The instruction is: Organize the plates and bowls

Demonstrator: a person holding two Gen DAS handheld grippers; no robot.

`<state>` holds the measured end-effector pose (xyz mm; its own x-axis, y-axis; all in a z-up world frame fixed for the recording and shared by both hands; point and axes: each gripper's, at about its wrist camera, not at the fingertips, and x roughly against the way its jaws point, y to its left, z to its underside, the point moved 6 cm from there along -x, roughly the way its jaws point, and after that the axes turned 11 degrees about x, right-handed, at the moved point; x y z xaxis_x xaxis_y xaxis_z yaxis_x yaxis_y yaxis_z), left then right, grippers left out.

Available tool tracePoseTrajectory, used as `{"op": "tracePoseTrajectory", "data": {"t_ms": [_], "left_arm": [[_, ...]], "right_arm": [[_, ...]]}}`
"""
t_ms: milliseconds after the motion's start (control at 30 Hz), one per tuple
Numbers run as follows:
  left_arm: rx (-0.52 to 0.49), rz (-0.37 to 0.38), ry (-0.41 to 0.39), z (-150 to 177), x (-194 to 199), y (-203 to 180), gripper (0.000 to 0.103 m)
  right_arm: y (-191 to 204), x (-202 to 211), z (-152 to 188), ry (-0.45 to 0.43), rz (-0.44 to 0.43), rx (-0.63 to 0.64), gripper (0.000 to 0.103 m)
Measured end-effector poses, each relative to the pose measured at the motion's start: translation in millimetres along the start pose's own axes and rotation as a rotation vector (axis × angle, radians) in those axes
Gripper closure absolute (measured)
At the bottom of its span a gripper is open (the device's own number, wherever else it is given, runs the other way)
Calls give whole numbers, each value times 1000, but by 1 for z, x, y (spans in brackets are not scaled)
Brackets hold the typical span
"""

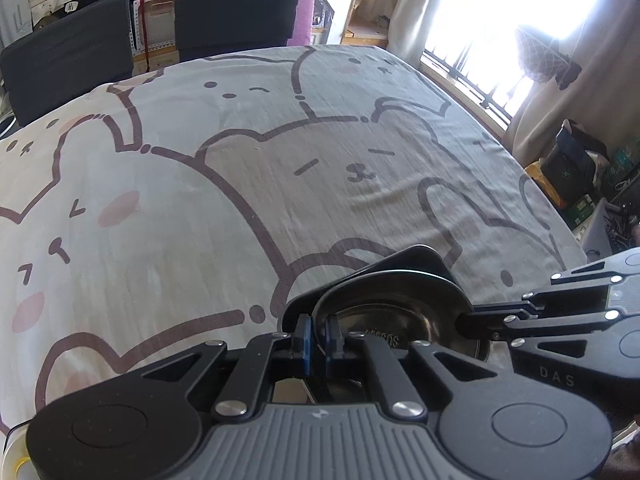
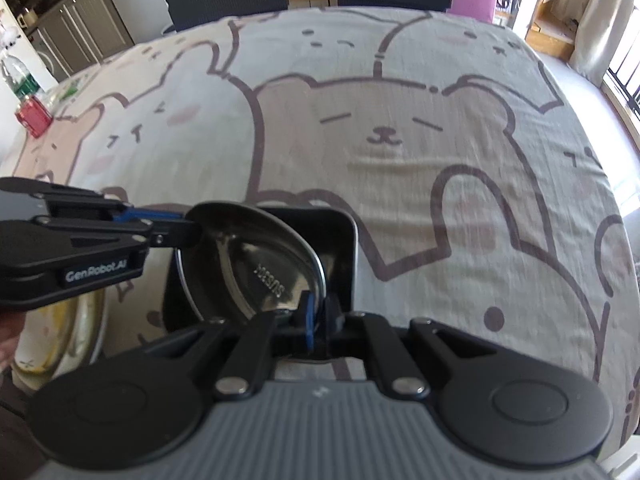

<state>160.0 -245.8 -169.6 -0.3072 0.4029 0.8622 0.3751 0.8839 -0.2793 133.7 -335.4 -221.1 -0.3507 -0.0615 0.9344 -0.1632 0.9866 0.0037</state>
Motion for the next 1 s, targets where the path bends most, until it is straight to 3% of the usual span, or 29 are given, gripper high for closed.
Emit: {"op": "tracePoseTrajectory", "data": {"t_ms": [467, 733, 1000], "left_arm": [[-5, -23, 21, -1, -13, 3, 95], [-1, -16, 20, -2, -14, 2, 95], [12, -4, 18, -5, -12, 5, 92]], "right_arm": [[-12, -12, -3, 15, -44, -50, 90], [-37, 16, -8, -133, -63, -173, 79], [-48, -1, -3, -59, -39, -183, 79]]}}
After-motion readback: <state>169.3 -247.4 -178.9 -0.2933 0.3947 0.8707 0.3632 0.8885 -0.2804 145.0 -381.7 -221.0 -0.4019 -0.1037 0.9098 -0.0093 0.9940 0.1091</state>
